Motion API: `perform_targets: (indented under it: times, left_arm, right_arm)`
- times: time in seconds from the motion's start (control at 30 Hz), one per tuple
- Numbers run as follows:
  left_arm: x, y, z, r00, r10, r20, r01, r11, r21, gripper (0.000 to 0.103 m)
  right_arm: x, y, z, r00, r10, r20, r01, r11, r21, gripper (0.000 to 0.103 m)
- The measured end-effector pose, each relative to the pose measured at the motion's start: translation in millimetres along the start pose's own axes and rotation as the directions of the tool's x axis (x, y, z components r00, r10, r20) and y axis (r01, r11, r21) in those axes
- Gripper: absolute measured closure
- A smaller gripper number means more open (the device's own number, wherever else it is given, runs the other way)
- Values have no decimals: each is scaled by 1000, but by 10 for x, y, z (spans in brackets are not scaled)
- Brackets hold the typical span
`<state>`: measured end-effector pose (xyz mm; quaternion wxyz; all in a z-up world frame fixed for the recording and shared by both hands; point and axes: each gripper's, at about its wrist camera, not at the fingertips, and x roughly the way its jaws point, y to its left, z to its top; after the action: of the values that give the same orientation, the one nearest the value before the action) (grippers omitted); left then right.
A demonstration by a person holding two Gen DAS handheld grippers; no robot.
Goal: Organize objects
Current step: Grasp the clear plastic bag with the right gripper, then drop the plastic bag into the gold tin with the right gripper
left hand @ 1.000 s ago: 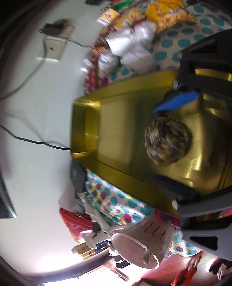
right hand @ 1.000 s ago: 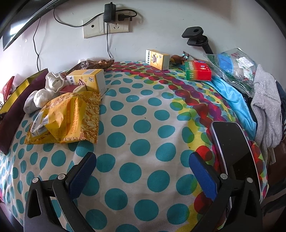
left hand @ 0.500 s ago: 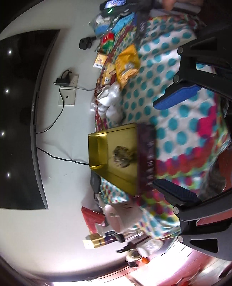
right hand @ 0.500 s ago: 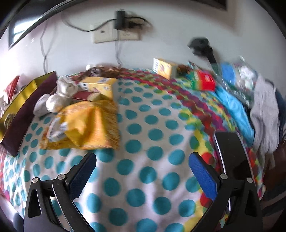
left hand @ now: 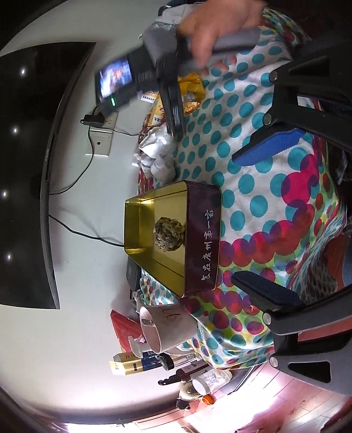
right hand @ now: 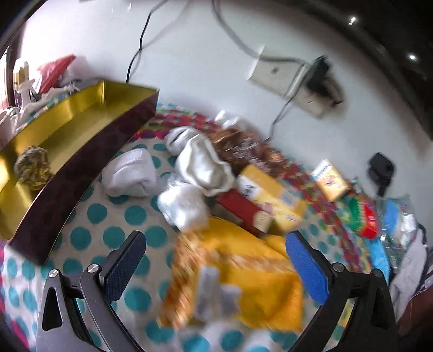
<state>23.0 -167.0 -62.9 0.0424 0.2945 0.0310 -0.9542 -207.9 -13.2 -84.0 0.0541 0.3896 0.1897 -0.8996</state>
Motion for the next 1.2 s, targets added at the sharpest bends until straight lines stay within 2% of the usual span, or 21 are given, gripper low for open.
perform_targets:
  times: [0.07,0.2,0.27,0.33,0.37,0.43,0.67,0.87,1.03,1.2]
  left_arm:
    - [5,22,4,1000,7,6,-7,1000,-1,21]
    - [64,60,16,1000,2,-2,-3,1000,-13,21]
    - [84,66,14,1000,-1,-6,1,1000,-17,21]
    - [92,70,12,1000,-2,-10,2,1000,-20,21]
    - [90,72,13,1000,-3,-7,3,1000,-21,21]
    - [82,73,17,1000,-3,-1,3,1000,-22,21]
    - [75,86,18,1000,-8,-1,8,999,-33,21]
    - [62,82,15,1000,-8,-4,8,999,-48,21]
    - [57,105,14,1000,4,-7,-4,998,-61,21]
    - [75,149,18,1000,9,-7,-9,998,-67,21]
  right_arm:
    - [147,6,55,998,52,-31,-51,998,30,1]
    - [263,-33,125,996,89,-19,-88,994,66,2]
    - [307,-16,148,993,117,-15,-116,991,64,14]
    - [355,26,146,990,136,-24,-135,990,50,49]
    - [387,56,150,990,139,-31,-137,990,42,59]
    - [430,113,135,988,151,-40,-150,988,30,66]
    - [167,32,145,980,194,48,-197,979,46,68]
    - [-186,-41,333,966,233,115,-243,966,84,68]
    - [-314,273,581,942,306,135,-317,946,64,68]
    - [-167,706,829,939,327,107,-329,944,-2,68]
